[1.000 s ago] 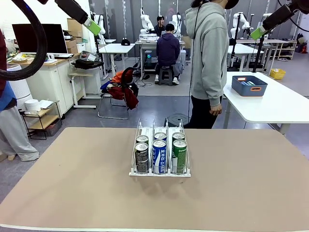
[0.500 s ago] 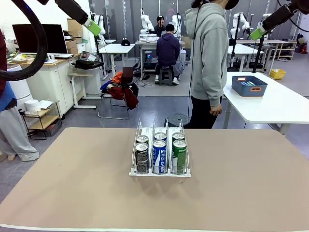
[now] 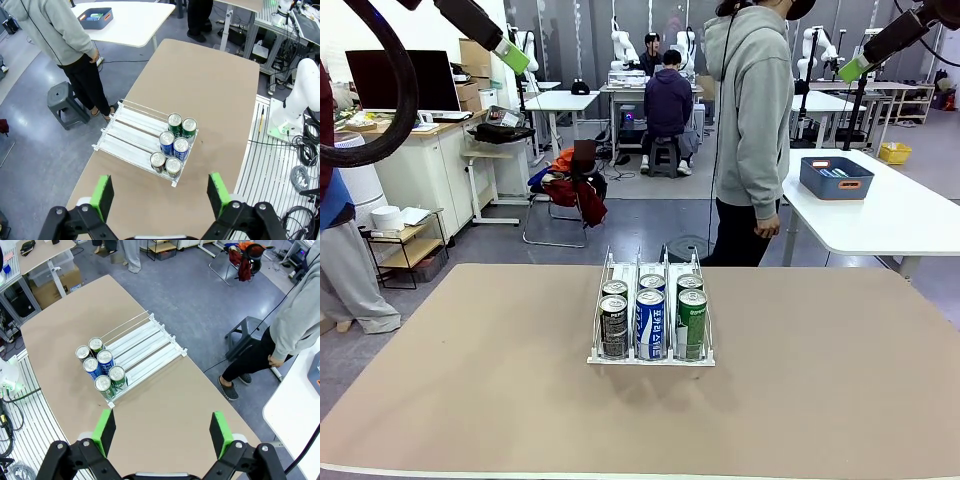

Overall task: Fill the beverage cans into the dispenser.
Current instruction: Pick up the Pepsi coke handed by the human.

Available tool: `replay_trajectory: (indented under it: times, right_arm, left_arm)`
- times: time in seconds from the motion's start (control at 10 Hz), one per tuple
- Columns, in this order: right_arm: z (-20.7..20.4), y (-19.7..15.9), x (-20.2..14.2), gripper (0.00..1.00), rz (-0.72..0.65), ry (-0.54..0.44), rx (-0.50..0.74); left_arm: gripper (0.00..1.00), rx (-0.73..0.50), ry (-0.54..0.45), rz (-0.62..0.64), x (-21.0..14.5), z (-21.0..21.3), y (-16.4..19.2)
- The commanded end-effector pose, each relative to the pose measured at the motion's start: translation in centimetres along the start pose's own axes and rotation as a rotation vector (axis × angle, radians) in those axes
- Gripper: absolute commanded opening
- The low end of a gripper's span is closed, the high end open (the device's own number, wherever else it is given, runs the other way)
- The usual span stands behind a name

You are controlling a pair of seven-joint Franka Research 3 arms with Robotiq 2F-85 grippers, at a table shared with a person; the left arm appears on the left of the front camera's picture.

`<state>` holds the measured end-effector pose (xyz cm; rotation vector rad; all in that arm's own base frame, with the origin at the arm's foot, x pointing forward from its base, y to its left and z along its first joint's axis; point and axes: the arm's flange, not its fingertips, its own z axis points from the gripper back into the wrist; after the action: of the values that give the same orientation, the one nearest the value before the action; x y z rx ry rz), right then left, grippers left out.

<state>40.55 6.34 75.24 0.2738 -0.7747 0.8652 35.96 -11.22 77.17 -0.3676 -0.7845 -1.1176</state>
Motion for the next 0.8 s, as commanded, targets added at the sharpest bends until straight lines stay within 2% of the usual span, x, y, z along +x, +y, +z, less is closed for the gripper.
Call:
replay_trajectory:
  times: [0.0,0.7]
  right_arm:
    - [0.04,0.11,0.01,1.0,0.002,0.001,0.003]
    - [0.04,0.11,0.01,1.0,0.002,0.001,0.003]
  left_arm:
    - [1.0,0.008,0.001,0.006,0.05,-0.04,0.04]
    - [1.0,0.008,0.001,0.006,0.05,-0.04,0.04]
